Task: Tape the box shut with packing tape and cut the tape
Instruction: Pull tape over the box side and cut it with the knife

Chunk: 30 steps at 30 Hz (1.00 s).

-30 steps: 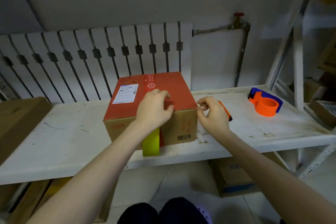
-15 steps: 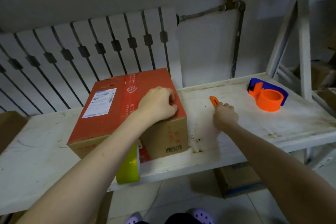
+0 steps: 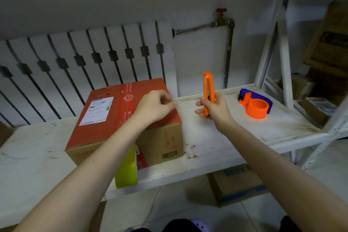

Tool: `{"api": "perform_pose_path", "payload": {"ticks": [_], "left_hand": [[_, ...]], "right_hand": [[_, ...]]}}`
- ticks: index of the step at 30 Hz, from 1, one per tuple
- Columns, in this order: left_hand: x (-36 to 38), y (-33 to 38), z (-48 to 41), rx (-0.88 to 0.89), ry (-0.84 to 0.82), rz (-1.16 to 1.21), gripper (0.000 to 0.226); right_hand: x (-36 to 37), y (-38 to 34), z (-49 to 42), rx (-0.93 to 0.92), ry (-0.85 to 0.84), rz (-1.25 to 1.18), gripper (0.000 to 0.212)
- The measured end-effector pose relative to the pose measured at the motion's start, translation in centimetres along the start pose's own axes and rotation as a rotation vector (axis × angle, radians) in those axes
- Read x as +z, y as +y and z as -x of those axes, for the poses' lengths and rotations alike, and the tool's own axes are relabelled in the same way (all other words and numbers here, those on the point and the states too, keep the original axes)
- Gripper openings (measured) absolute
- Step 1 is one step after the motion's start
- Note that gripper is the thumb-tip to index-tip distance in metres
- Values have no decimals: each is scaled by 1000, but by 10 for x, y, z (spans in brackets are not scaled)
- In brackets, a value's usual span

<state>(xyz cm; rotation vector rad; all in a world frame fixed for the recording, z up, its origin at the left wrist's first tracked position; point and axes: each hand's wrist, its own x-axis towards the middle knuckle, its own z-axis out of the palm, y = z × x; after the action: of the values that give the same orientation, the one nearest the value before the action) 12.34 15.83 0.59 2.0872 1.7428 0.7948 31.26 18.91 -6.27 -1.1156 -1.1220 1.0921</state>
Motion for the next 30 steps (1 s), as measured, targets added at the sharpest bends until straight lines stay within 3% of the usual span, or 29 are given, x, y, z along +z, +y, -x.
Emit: {"api": "perform_pose_path", "payload": {"ticks": [5, 8, 11, 18, 30], "left_hand": [[-14, 19, 19, -92, 4, 526, 32], [-24, 21, 33, -127, 93, 679, 39], [-37, 15, 49, -192, 143, 784, 30], [-55, -1, 74, -265, 115, 837, 29], [-59, -22, 88, -319, 143, 879, 27]], "right_hand": [[39, -46, 56, -72, -387, -82, 19], [60, -59, 81, 2, -535, -226, 19], [70, -63, 95, 47, -636, -270, 21], [91, -52, 110, -78, -600, -97, 24], [109, -40, 125, -92, -515, 52, 21]]}}
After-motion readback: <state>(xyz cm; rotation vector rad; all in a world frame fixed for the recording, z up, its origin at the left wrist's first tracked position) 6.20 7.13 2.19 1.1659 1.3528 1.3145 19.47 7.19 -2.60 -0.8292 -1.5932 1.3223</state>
